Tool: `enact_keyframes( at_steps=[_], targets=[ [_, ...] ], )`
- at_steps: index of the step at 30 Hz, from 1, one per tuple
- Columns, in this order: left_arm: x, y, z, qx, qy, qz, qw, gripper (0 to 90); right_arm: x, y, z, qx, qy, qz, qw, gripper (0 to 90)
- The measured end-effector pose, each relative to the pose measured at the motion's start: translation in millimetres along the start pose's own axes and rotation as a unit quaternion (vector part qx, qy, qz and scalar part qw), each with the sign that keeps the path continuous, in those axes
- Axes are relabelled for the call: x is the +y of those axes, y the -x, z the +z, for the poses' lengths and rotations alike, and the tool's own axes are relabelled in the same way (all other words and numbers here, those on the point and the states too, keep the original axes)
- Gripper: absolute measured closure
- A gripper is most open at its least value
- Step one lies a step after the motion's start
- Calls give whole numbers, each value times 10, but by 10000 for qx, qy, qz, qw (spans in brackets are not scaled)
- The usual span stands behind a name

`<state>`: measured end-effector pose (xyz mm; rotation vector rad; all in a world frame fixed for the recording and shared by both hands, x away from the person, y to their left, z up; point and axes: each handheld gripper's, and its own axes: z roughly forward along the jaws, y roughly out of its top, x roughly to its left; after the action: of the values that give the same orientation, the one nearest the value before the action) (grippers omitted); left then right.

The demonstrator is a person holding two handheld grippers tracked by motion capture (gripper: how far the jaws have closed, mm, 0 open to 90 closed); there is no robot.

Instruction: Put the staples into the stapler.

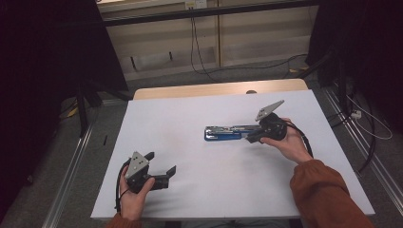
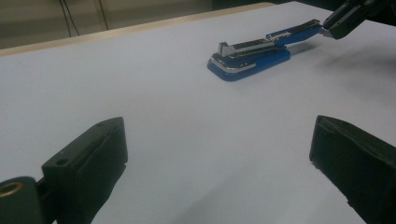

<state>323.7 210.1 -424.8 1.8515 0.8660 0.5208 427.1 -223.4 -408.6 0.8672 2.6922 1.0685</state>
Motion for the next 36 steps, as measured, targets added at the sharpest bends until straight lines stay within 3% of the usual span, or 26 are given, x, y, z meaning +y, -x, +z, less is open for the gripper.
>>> enact_keyframes(
  at_steps=[17, 36],
  targets=[
    [-2, -3, 3, 26, -4, -13, 10000, 44, 156, -70, 27, 113, 238, -118, 9996, 790],
    [0, -7, 0, 7, -2, -8, 10000, 45, 420, -74, 135, 160, 292, -201, 9992, 790]
  ],
)
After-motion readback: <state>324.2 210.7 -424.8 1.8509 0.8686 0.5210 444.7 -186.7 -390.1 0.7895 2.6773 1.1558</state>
